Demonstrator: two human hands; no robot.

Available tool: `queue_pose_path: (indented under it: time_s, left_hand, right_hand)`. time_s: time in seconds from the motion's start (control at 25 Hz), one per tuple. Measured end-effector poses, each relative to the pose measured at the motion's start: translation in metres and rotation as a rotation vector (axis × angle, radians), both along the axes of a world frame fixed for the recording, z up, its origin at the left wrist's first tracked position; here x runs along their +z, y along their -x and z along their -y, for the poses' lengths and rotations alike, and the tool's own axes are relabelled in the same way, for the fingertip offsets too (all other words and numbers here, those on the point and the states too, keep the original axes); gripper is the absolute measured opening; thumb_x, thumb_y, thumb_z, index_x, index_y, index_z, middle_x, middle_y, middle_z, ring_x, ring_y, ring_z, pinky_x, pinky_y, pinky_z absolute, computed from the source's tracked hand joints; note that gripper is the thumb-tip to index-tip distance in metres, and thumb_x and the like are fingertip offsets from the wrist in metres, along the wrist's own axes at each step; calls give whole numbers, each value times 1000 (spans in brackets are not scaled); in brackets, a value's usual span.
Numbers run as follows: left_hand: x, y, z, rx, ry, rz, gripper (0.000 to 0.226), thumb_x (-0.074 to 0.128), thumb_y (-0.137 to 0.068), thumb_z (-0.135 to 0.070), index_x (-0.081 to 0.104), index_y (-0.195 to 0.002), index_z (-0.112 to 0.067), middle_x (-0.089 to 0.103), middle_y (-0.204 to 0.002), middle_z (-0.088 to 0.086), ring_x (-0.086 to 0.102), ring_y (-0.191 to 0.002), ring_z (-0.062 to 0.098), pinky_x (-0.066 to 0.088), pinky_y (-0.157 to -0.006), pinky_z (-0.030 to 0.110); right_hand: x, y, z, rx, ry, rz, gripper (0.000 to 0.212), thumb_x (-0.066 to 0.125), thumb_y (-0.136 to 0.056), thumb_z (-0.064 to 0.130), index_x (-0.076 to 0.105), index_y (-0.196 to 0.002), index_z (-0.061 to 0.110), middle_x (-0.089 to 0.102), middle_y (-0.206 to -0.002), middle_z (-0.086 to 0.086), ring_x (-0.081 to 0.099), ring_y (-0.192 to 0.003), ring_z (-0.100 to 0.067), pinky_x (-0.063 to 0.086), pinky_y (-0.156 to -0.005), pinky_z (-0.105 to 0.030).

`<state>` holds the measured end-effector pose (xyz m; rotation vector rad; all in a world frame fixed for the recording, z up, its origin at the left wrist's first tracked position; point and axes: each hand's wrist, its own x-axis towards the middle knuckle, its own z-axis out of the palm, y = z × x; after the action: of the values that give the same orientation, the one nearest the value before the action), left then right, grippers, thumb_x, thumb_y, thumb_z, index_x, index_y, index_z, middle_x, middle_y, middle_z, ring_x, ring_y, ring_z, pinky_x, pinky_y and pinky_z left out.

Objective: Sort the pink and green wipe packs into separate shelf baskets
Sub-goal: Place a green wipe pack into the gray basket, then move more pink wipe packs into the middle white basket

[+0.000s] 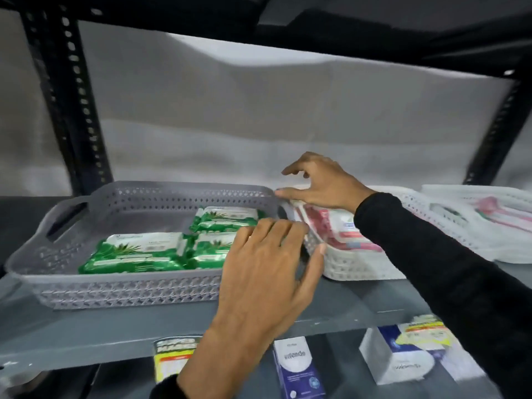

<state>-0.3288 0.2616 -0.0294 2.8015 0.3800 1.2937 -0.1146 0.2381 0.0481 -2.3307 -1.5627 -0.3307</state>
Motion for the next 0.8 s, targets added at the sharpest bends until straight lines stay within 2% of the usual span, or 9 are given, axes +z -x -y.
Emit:
queue_pose_path:
  time_s: [0.08,0.2,0.44,0.64,0.8]
  left_hand:
    - [2,-32,30,-102,12,5,36,43,-98,-46,64,-112,-21,71,-106,-2,61,-101,20,45,-84,38]
    - [2,-72,69,-190,22,5,35,45,-98,-45,65,-111,-19,72,-101,-2,64,-96,19,48,-85,38]
    - [5,-185,175,-243,4,-40,36,41,-98,-49,65,-106,-23,74,-99,-4,66,-90,18,47,-83,35]
    - [9,-282,257,-294,-15,-89,37,42,-98,-51,63,-110,-23,73,-101,-4,66,-93,16,50,-83,36]
    - [8,-333,295,-313,-58,-184,38,38,-99,-51,62,-111,-25,73,-102,-5,66,-96,16,50,-87,38]
  right_hand:
    - [4,-35,52,-81,-56,-11,66,63,-81,67,62,-132,25,53,-118,3,52,-116,-20,40,-103,-47]
    - [1,-84,115,-175,-84,-43,65,65,-81,64,61,-133,24,56,-119,1,53,-114,-21,41,-104,-45]
    - [-7,-210,252,-286,-120,-81,63,70,-78,61,61,-131,28,55,-114,5,53,-104,-14,44,-101,-44]
    - [-18,-326,348,-389,-119,-148,65,76,-77,54,59,-133,26,58,-122,-6,55,-118,-21,42,-105,-42]
    - [-27,-386,388,-490,37,-184,80,78,-76,52,48,-144,20,49,-143,-14,46,-134,-30,35,-111,-42]
